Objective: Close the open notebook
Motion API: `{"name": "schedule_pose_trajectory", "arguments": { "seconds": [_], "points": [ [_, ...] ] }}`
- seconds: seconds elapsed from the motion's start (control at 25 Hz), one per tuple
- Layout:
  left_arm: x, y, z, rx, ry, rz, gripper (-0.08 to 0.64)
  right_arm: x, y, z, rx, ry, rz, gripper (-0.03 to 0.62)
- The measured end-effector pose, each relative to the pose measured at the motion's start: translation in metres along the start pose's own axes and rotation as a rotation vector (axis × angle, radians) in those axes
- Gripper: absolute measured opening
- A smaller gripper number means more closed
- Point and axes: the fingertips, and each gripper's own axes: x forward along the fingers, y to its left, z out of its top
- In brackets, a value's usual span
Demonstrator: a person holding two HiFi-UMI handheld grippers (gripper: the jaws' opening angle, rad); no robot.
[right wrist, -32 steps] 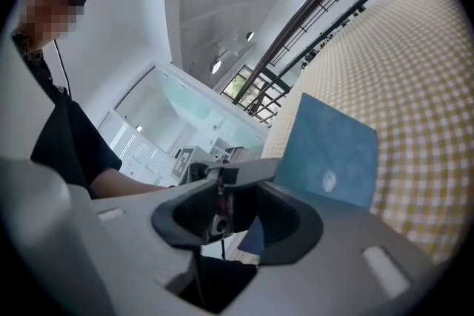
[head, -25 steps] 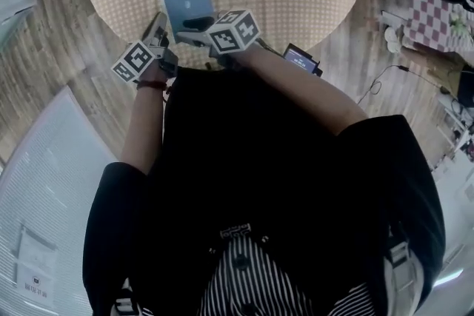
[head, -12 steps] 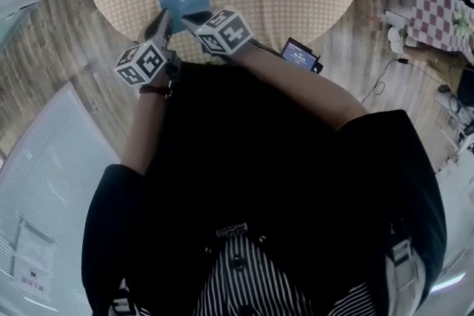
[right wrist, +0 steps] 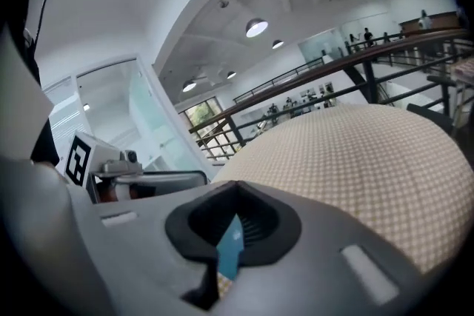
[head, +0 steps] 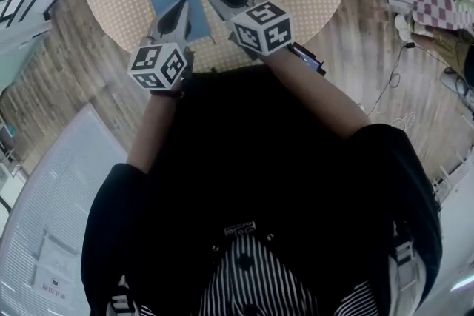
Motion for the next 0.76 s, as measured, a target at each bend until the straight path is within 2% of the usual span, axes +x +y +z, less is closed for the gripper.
{"name": "schedule_pose_trajectory", "arguments": {
  "seconds": [0.16, 0.32, 0.48, 0.64, 0.76],
  "points": [
    [0.007, -0.017, 0.004, 0.031, 0.018, -0.026, -0.003, -0.019, 0.002, 0.021, 0.055, -0.062, -0.013, 0.002],
    [0.007, -0.022, 0.001, 0.036, 0.035, -0.061, -0.002, -0.013, 0.007, 0.019, 0.067, -0.053, -0.026, 0.002],
    [0.005, -0.027, 0.008, 0.094, 0.002, -0.103, -0.002, -0.002, 0.012, 0.018, 0.064, -0.044, -0.023, 0.002],
    [0.003, -0.017, 0.005, 0.042, 0.003, -0.090, -0.002, 0.006, 0.018, 0.014, 0.050, -0.029, -0.018, 0.002],
    [0.000, -0.008, 0.001, 0.030, 0.009, -0.087, -0.002, 0.014, 0.022, 0.009, 0.042, -0.018, -0.015, 0.002]
  ]
}}
